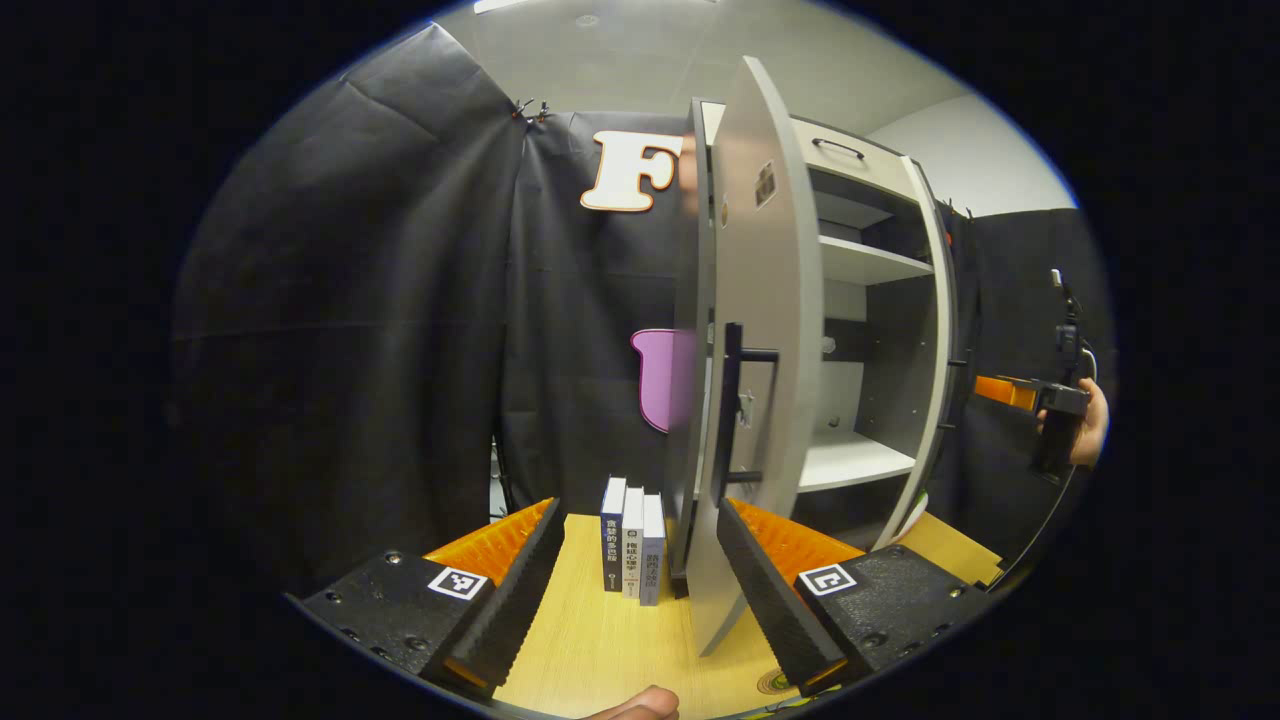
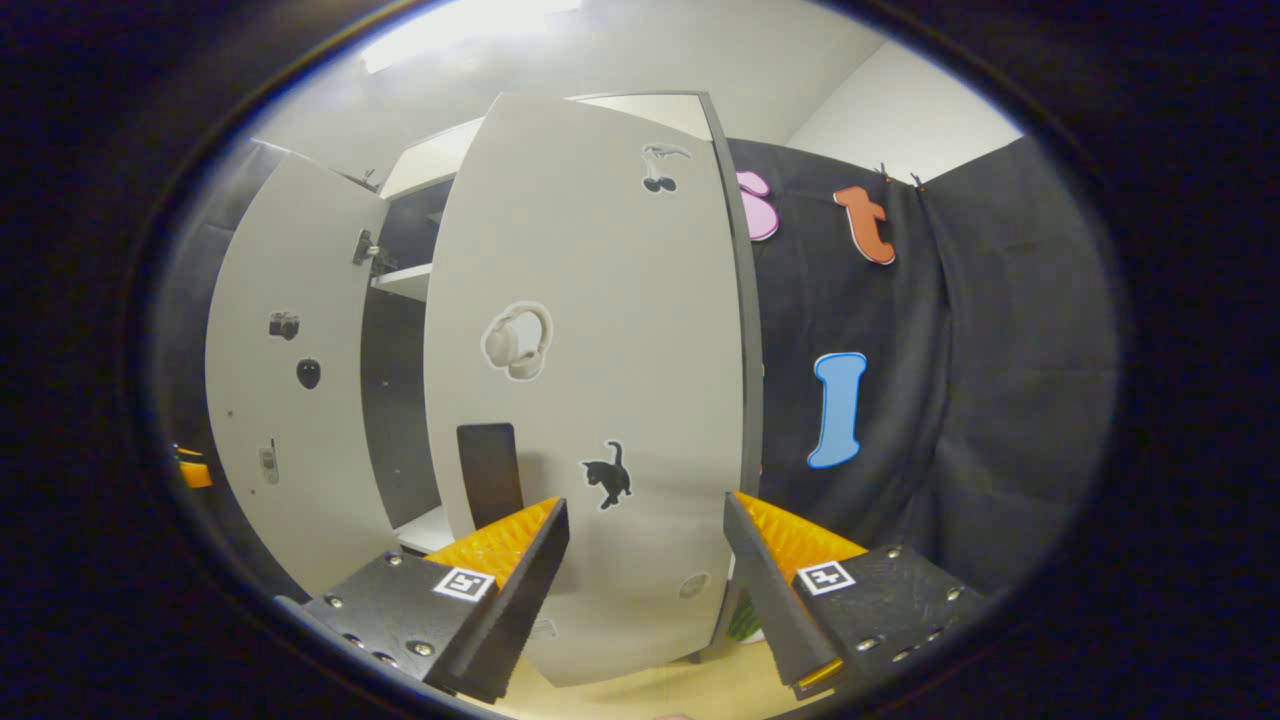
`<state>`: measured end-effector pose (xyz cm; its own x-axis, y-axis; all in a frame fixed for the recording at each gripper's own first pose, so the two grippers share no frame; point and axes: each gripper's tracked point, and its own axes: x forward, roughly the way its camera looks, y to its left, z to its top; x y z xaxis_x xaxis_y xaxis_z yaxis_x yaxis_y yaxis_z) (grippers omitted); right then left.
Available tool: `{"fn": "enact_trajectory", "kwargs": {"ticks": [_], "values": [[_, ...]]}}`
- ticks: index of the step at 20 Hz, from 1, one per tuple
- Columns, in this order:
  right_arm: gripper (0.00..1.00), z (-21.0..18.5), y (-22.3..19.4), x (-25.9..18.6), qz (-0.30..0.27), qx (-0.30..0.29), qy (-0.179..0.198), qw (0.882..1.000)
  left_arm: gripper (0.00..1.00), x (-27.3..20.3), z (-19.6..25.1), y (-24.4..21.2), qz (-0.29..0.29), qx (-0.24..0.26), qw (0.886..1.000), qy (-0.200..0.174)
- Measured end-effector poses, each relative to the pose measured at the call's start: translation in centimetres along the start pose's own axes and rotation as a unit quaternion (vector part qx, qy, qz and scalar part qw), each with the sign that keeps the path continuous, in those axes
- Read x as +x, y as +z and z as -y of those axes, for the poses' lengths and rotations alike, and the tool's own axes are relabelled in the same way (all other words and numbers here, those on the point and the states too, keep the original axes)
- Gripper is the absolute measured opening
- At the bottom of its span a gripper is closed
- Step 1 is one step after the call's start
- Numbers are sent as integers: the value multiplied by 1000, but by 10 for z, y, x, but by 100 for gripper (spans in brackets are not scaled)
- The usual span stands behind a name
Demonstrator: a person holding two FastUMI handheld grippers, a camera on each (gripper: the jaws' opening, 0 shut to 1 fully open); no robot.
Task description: Grasp the bottle in the cabinet with the left hand and place it on the coaster, then close the right door with the right hand and the left door with the left hand.
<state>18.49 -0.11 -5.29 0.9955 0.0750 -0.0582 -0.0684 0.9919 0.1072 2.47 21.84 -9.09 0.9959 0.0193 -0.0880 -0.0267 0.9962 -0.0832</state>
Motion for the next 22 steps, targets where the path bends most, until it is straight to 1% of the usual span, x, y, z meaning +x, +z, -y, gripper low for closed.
{"fn": "enact_trajectory", "kwargs": {"ticks": [1, 2, 3, 6, 7, 8, 10, 11, 12, 13, 14, 15, 16, 18, 19, 20, 22], "values": [[98, 3, -1, -2, -1, -3, -4, 1000, 97, 7, -4, 0, -1, -1, 1000, 2], [98, 6, -2, -4, -1, -6, -7, 1000, 97, 15, -6, 1, -2, -3, 1000, 3], [94, 9, -3, -7, -2, -9, -10, 1000, 98, 22, -7, 3, -2, -5, 1000, 3], [94, 14, -5, -16, -2, -10, -19, 1000, 95, 40, -10, 12, 5, -8, 1000, 0], [91, 16, -5, -18, -2, -10, -22, 1000, 94, 45, -6, 15, 8, -8, 1000, -6], [94, 18, -4, -21, -1, -9, -24, 1000, 94, 49, -2, 18, 11, -9, 1000, -14], [94, 18, -2, -29, 3, -3, -25, 1000, 94, 55, 17, 17, 2, -2, 999, -40], [95, 17, -1, -33, 4, 4, -22, 1000, 92, 55, 17, 18, 4, 9, 999, -38], [95, 13, -1, -39, 3, 14, -16, 1000, 93, 54, 19, 22, 10, 17, 999, -38], [92, 8, 1, -43, 6, 21, -10, 1000, 91, 55, 25, 20, 7, 17, 999, -42], [94, 5, 7, -49, 10, 26, -4, 1000, 87, 55, 31, 19, 4, 7, 999, -47], [95, 3, 11, -54, 15, 27, 1, 1000, 89, 55, 38, 17, -2, -1, 999, -52], [94, 2, 12, -58, 18, 26, 4, 999, 92, 54, 45, 16, -5, -3, 998, -56], [95, 6, 10, -64, 14, 22, 2, 1000, 93, 53, 58, 18, -5, 0, 998, -57], [92, 8, 10, -69, 13, 17, -1, 1000, 93, 53, 63, 18, -2, 4, 998, -56], [94, 12, 10, -73, 13, 11, -8, 1000, 93, 53, 69, 19, 0, 8, 998, -54], [94, 17, 14, -83, 23, 1, -14, 1000, 92, 55, 80, 18, -1, 12, 999, -53]]}}
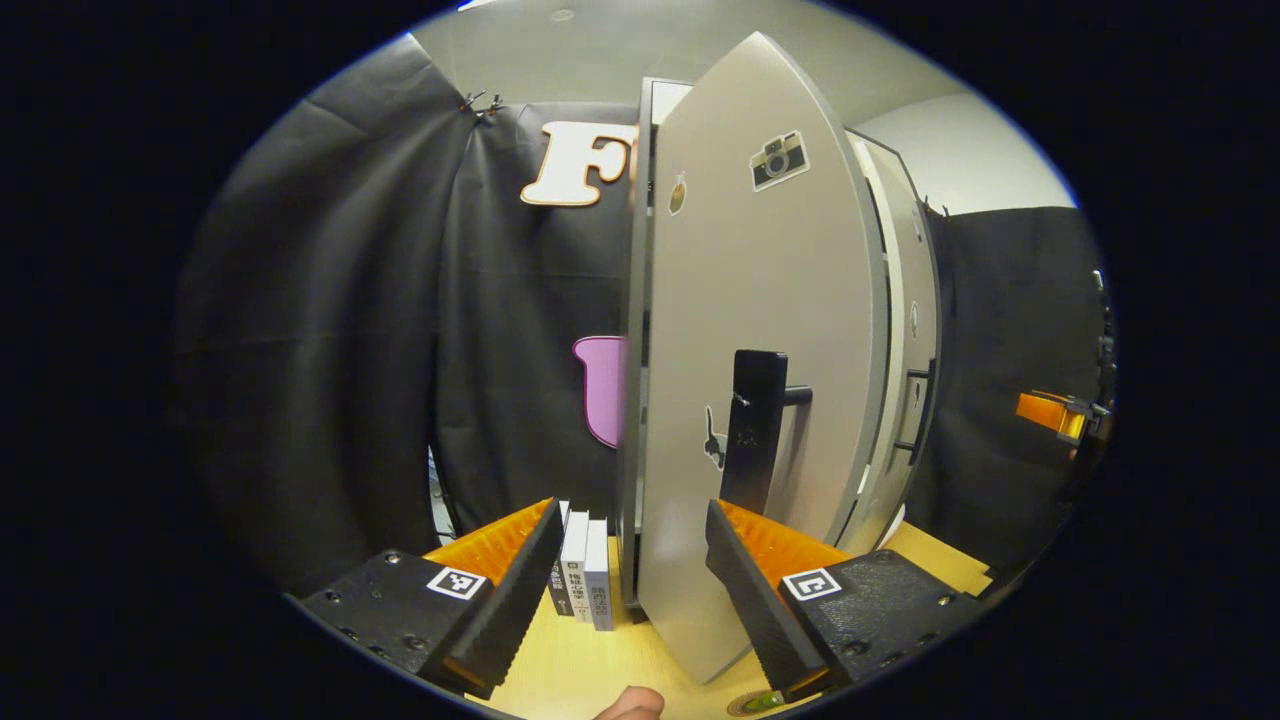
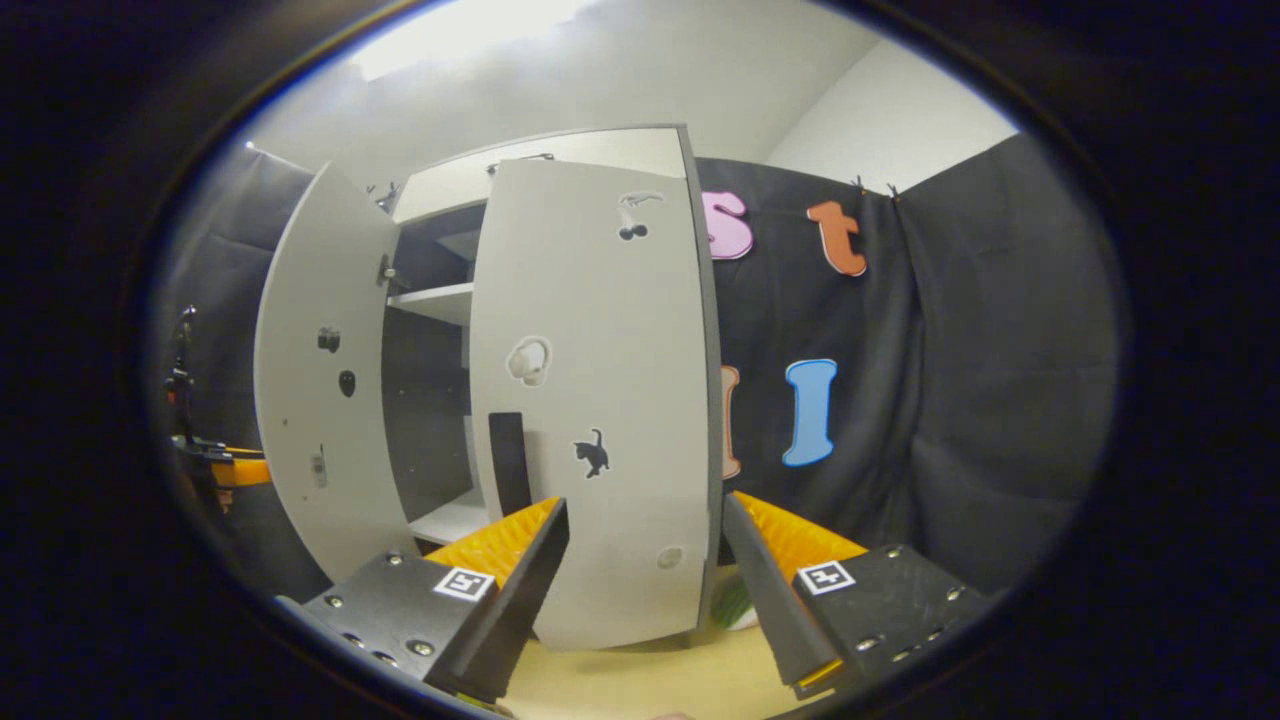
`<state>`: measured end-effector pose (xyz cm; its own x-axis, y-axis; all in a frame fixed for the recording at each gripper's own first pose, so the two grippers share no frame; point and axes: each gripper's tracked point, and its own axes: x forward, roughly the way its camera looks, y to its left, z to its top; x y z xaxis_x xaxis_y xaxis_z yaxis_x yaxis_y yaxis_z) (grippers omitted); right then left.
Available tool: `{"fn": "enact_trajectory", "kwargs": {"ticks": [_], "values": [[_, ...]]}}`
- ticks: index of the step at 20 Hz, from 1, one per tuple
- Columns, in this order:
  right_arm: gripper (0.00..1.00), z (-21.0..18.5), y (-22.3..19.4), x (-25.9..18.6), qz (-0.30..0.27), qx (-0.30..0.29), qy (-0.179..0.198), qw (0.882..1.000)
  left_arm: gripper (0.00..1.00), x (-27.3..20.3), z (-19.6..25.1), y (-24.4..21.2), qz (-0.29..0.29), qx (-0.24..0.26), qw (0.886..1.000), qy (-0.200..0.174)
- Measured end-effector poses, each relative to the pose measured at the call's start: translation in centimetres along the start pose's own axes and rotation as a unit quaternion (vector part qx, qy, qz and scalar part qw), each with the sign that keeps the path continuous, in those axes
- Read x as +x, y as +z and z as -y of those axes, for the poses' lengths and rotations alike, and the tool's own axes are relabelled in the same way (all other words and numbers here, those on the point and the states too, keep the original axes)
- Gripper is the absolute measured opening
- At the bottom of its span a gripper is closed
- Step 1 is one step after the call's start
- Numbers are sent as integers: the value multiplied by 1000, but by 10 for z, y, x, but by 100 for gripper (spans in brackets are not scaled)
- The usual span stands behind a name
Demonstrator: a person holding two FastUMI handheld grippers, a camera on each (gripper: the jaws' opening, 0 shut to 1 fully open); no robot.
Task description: Grasp the bottle in the cabinet with the left hand and place it on the coaster, then close the right door with the right hand and the left door with the left hand.
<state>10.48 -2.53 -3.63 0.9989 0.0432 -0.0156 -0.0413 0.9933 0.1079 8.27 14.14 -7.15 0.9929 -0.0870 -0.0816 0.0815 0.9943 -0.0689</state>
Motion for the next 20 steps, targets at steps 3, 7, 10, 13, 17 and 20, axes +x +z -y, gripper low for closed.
{"fn": "enact_trajectory", "kwargs": {"ticks": [3, 7, 10, 13, 17, 20], "values": [[98, -8, 4, -13, 1, 8, 9, 1000, 88, 2, 11, 0, -2, -3, 1000, 3], [94, -14, 8, -33, 5, 5, 9, 1000, 92, 7, 25, -1, -7, -5, 1000, 9], [94, -19, 9, -50, 13, -3, 15, 1000, 93, 9, 26, 2, -4, -3, 1000, 23], [91, -16, 8, -65, 13, 1, 10, 1000, 88, 11, 29, 1, -6, -7, 1000, 28], [91, -13, 14, -79, 19, -3, 5, 1000, 93, 16, 38, 3, -6, -2, 1000, 26], [94, -11, 11, -86, 15, -9, -1, 1000, 93, 19, 46, 4, -4, 16, 999, 31]]}}
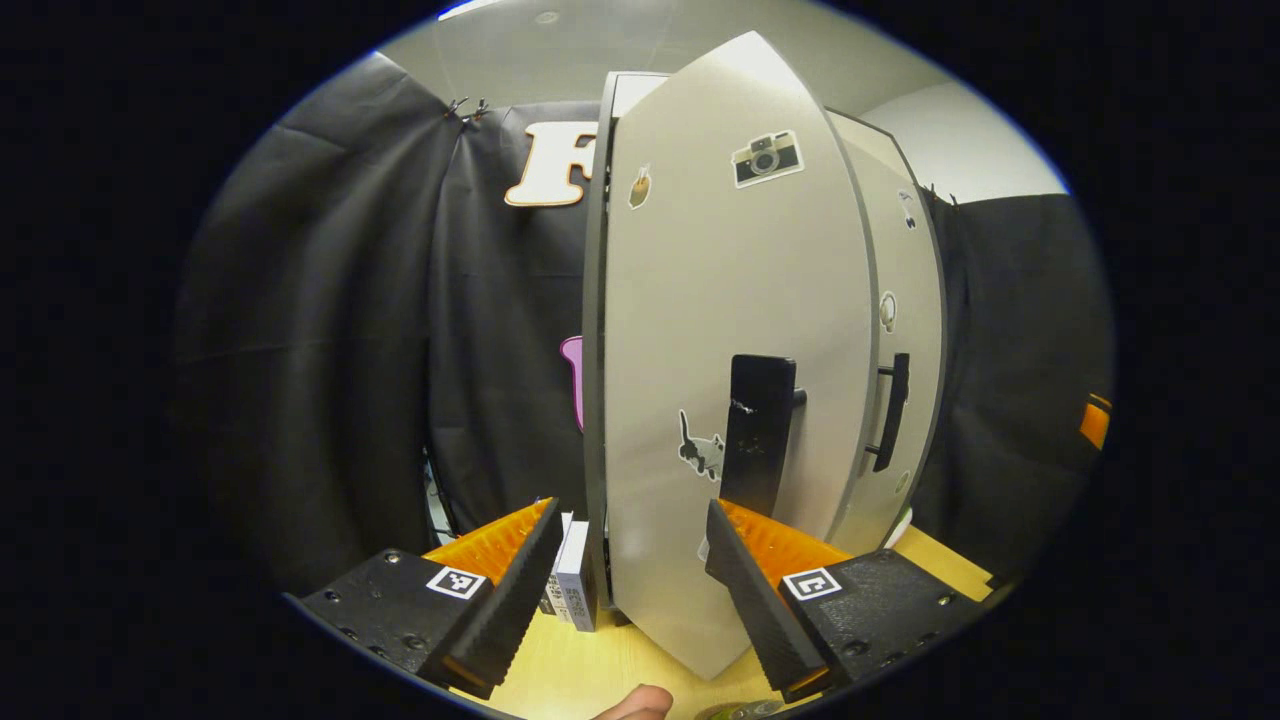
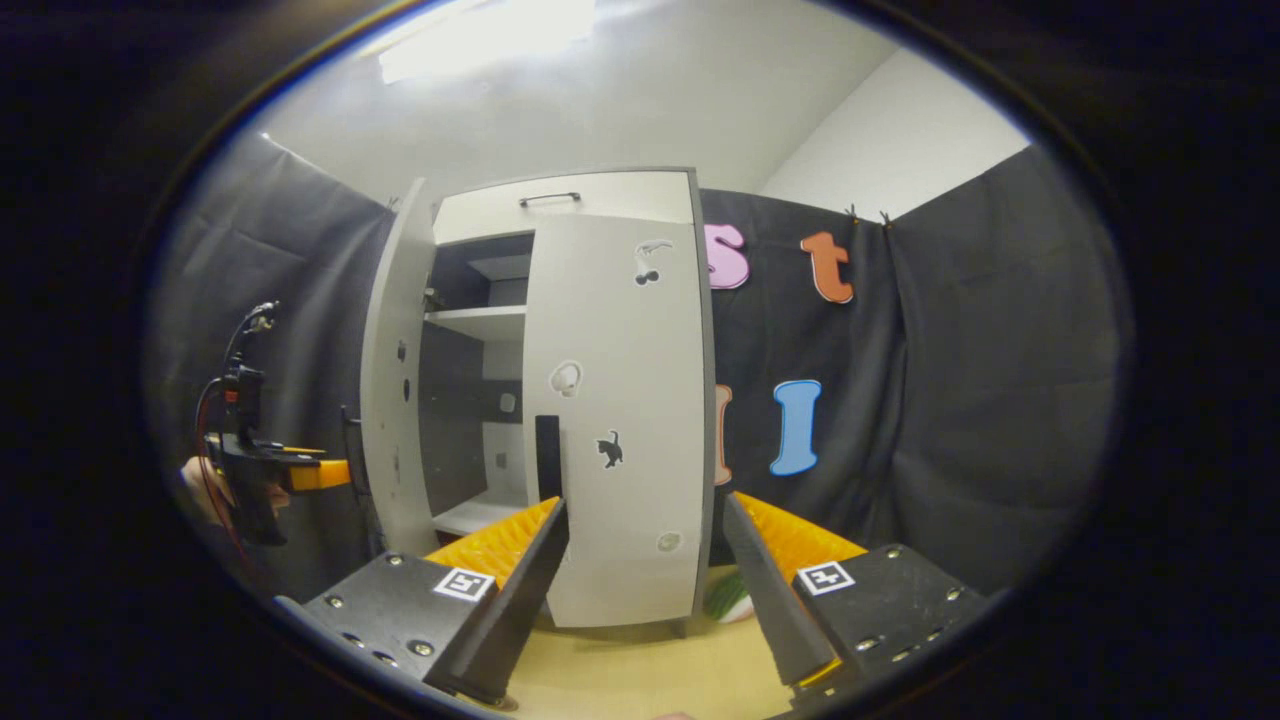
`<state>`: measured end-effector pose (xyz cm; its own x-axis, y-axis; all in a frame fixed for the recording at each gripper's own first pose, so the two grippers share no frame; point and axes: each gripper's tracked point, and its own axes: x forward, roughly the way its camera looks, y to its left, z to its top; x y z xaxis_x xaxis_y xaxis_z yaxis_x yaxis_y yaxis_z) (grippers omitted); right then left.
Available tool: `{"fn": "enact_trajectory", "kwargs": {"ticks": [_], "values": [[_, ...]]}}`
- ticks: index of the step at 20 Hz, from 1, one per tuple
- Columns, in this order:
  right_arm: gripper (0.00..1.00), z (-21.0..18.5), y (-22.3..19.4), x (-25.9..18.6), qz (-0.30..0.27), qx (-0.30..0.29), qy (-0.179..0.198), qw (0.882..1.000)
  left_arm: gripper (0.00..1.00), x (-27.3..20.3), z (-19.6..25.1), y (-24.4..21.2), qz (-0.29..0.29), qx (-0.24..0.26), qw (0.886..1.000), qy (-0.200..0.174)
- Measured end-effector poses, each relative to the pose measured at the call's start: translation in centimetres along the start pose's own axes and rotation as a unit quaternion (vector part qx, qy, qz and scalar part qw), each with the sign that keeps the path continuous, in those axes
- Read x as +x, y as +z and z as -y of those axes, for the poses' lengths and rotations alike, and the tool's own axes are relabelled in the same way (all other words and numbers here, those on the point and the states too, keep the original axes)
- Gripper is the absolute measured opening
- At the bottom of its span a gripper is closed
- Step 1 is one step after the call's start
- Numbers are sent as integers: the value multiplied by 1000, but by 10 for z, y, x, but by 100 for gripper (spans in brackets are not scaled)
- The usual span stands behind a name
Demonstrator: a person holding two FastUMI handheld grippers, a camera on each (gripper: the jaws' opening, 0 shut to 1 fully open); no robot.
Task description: Grasp the bottle in the cabinet with the left hand and place it on the coaster, then close the right door with the right hand and the left door with the left hand.
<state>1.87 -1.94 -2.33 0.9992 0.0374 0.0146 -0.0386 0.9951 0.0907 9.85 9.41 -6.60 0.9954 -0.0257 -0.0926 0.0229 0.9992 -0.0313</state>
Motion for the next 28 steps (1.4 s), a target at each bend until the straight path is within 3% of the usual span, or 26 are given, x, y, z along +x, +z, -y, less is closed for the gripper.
{"fn": "enact_trajectory", "kwargs": {"ticks": [2, 3, 5, 6, 8, 11, 14, 20, 24, 26, 28], "values": [[91, 2, 0, -5, 1, -3, -6, 1000, 93, 2, 5, 1, 2, 11, 1000, -1], [91, 1, 0, -7, 0, -4, -6, 1000, 88, 3, 9, 2, 3, 13, 1000, -3], [94, 0, -3, -14, -4, -9, -3, 1000, 88, 1, 19, 0, 0, 13, 1000, -13], [95, 1, -6, -18, -6, -12, -4, 1000, 92, 0, 22, 0, -2, 11, 1000, -15], [92, 4, -7, -26, -10, -16, -5, 1000, 93, -4, 26, -1, -4, 12, 1000, -13], [95, 6, -4, -36, -11, -15, 0, 1000, 94, -14, 29, 1, -2, 14, 1000, -4], [91, 9, -3, -48, -10, -24, 4, 1000, 94, -33, 31, 6, 8, 7, 1000, 5], [94, 4, -2, -63, -7, -29, 24, 999, 92, -89, 36, 16, 23, -14, 999, 28], [95, -10, -5, -72, -4, -38, 33, 999, 94, -124, 36, 27, 42, 1, 998, 45], [92, -22, -6, -75, -3, -33, 36, 999, 94, -134, 38, 32, 50, 7, 998, 45], [95, -40, -5, -74, 2, -26, 49, 998, 92, -142, 40, 35, 55, 7, 998, 39]]}}
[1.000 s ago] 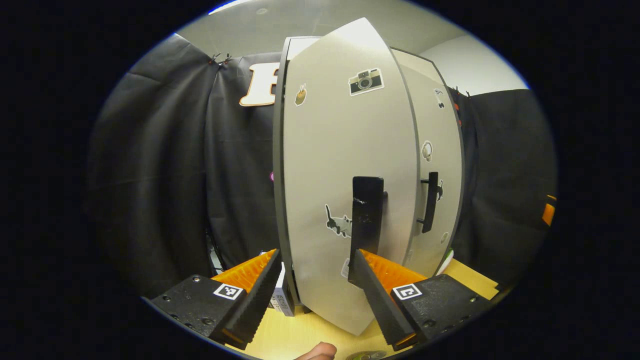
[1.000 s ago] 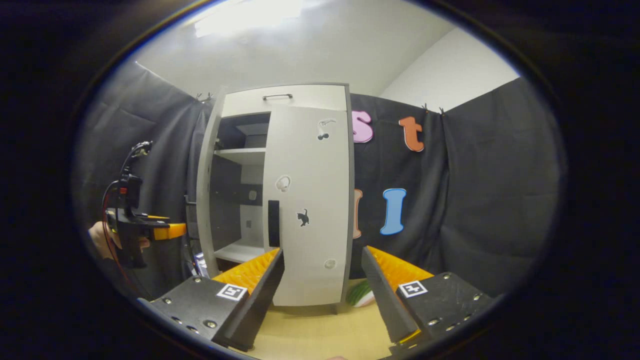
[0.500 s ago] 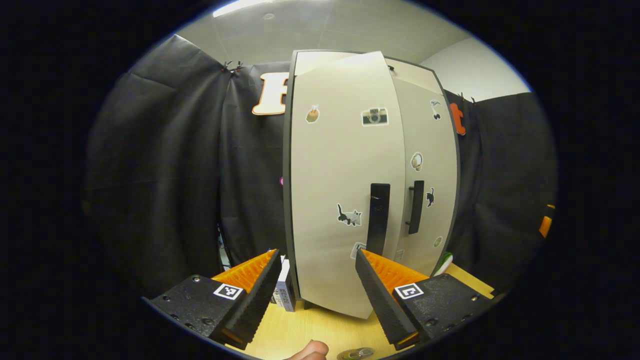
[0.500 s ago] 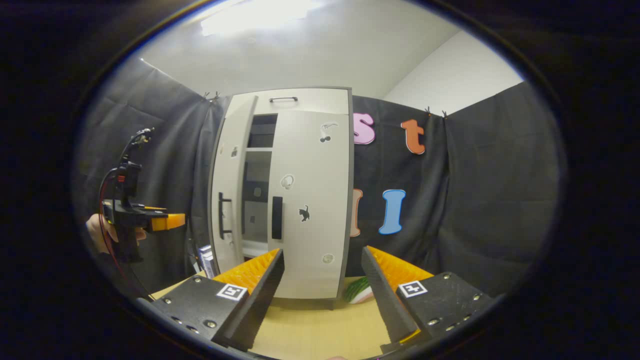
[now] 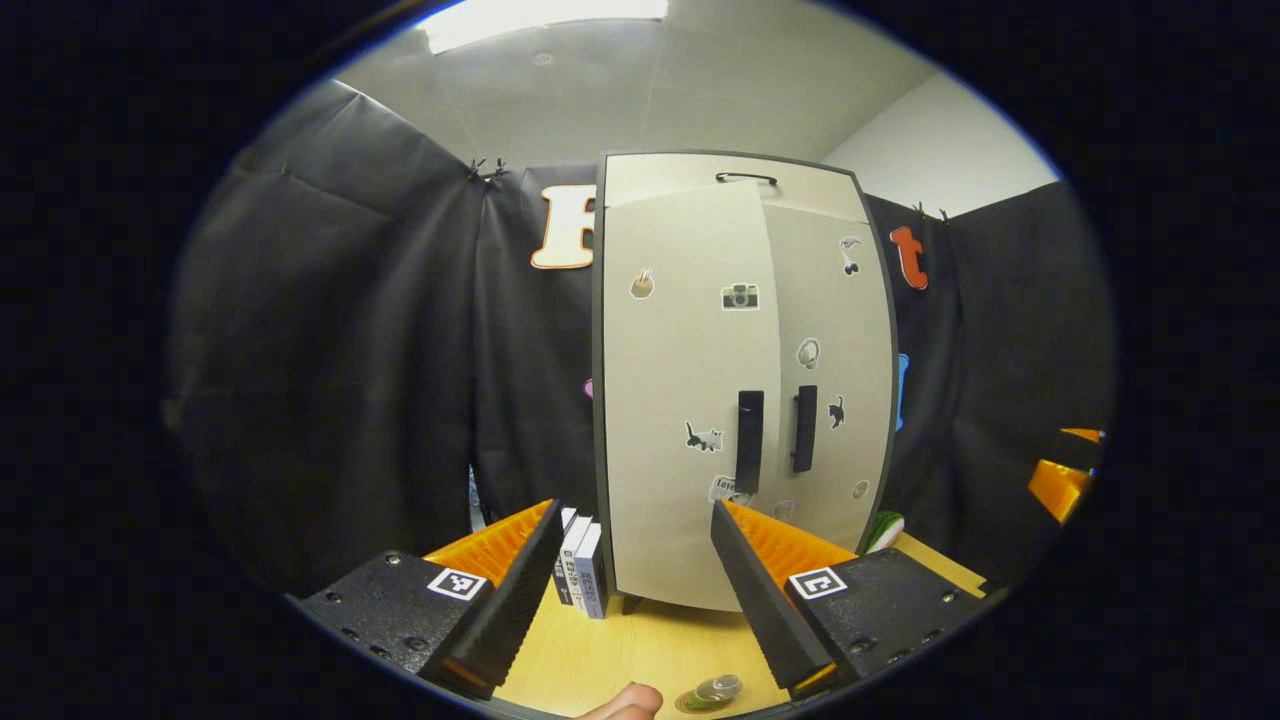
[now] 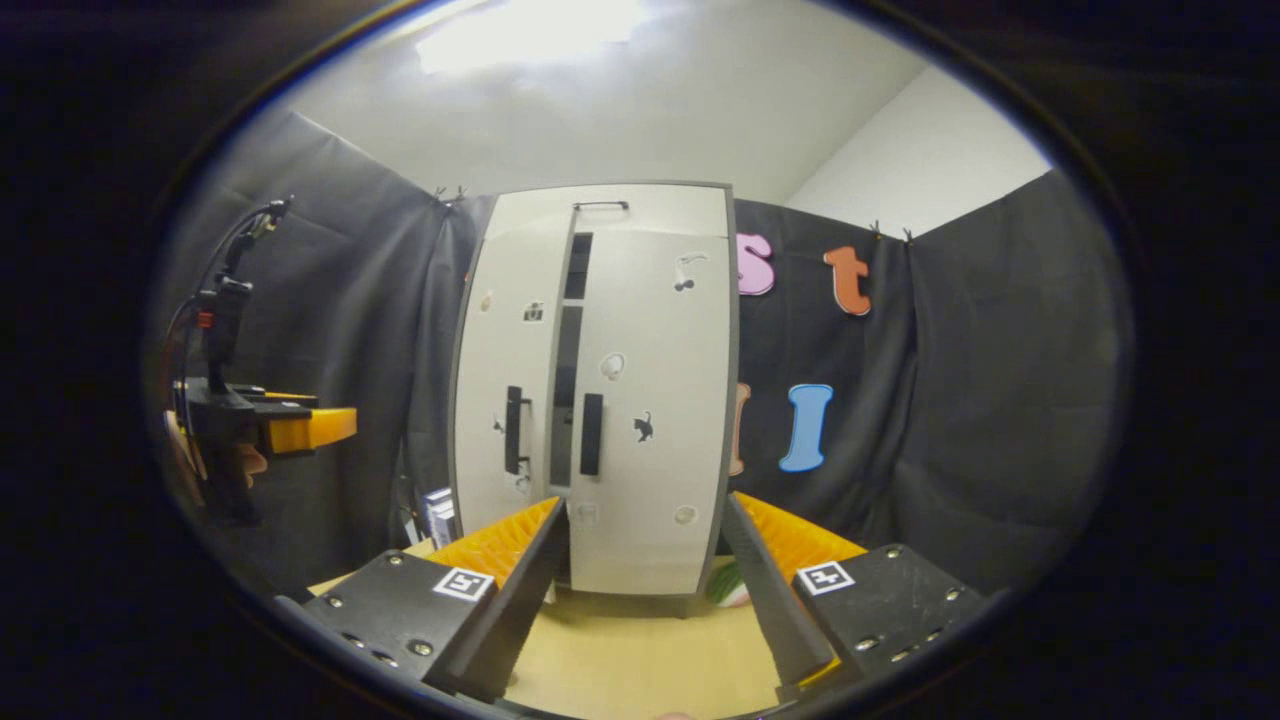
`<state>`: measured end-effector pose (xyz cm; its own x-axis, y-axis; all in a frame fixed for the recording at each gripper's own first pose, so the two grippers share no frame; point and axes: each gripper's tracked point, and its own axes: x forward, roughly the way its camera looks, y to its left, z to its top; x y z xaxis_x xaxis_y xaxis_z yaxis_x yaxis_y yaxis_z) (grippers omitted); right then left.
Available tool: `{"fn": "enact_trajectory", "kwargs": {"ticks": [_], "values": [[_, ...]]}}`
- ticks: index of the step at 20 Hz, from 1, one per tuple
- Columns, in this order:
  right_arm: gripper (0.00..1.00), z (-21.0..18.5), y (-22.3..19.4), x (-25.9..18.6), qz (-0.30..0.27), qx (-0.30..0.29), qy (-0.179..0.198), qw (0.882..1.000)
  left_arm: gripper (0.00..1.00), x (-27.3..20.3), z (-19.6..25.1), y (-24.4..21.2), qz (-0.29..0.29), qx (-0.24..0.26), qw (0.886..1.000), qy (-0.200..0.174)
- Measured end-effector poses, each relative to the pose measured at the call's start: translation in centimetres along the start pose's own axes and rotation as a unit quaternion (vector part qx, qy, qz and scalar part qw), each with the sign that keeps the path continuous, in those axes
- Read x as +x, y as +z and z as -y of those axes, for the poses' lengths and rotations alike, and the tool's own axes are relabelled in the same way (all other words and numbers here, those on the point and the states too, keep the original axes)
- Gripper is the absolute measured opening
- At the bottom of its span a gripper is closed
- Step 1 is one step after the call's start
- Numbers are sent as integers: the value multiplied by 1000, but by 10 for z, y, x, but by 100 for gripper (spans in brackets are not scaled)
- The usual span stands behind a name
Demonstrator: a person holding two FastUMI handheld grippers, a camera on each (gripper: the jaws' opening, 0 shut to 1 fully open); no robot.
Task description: Grasp the bottle in the cabinet with the left hand and place it on the coaster, then close the right door with the right hand and the left door with the left hand.
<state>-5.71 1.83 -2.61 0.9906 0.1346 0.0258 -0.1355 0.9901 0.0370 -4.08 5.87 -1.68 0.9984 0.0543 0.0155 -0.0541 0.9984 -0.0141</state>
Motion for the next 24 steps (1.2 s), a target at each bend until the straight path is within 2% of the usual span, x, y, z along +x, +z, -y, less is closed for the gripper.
{"fn": "enact_trajectory", "kwargs": {"ticks": [2, 5, 7, 8, 11, 13, 14, 17, 22, 24], "values": [[94, -9, 6, 2, 10, 11, -1, 1000, 94, -4, -3, 5, 1, -6, 1000, -2], [92, -27, 12, 6, 22, 29, 5, 999, 92, -8, -6, 3, 2, -11, 1000, -15], [94, -31, 15, 5, 29, 24, 2, 999, 92, -9, -12, -1, 0, 0, 1000, -16], [91, -33, 15, 3, 32, 18, 1, 999, 94, -9, -14, -3, -1, 6, 1000, -19], [91, -42, 0, 1, 8, 8, 2, 1000, 92, -11, -10, -9, -7, 7, 999, -35], [97, -37, -7, -4, -6, -7, -17, 1000, 94, -15, -8, -11, -6, -1, 999, -45], [94, -38, -8, -4, -9, -11, -21, 1000, 92, -17, -5, -13, -6, -3, 999, -53], [94, -41, -9, -5, -12, -9, -25, 1000, 94, -23, 0, -23, -7, 2, 998, -70], [94, -41, -10, -7, -18, -15, -24, 999, 92, -30, -4, -31, -12, 8, 997, -71], [94, -41, -9, -9, -20, -15, -28, 999, 94, -29, -6, -33, -17, 6, 997, -73]]}}
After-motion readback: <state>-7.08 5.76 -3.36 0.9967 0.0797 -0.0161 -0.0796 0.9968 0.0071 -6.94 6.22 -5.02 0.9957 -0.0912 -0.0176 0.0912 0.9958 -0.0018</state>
